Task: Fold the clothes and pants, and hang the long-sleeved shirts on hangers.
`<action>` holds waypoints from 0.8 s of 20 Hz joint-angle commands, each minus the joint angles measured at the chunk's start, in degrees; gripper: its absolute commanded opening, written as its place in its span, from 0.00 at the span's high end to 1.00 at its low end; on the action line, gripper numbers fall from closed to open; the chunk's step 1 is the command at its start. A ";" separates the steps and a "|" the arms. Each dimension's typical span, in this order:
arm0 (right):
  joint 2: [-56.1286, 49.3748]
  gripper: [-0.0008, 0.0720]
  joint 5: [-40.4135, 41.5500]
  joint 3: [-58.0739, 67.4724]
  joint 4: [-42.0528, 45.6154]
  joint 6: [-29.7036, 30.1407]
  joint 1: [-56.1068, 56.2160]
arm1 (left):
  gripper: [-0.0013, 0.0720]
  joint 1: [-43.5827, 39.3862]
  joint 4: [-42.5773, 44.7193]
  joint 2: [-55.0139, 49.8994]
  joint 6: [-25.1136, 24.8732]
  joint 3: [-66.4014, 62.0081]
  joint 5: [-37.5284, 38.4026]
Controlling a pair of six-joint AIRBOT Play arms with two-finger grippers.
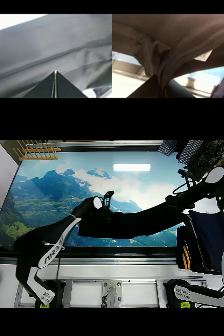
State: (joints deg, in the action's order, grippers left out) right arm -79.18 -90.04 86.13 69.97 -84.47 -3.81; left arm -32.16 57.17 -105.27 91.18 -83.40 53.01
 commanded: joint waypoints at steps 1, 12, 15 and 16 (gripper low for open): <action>0.20 0.97 -3.06 6.54 0.81 -3.17 5.29 | 0.97 -4.66 -0.35 -6.56 0.22 -7.87 2.10; 0.17 0.97 -2.86 9.88 0.79 -5.62 11.98 | 0.97 -5.16 -0.26 -10.03 0.83 -13.42 3.93; 0.17 0.97 -2.14 9.90 0.74 -6.05 13.53 | 0.97 -1.33 -0.15 -7.08 0.76 -13.44 4.00; 0.15 0.97 -1.70 9.90 0.74 -6.05 14.21 | 0.97 0.44 -0.15 -5.97 0.76 -13.42 4.20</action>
State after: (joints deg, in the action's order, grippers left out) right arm -79.02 -92.66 95.92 70.78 -90.06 8.84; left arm -34.96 56.86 -113.43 91.88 -96.68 56.97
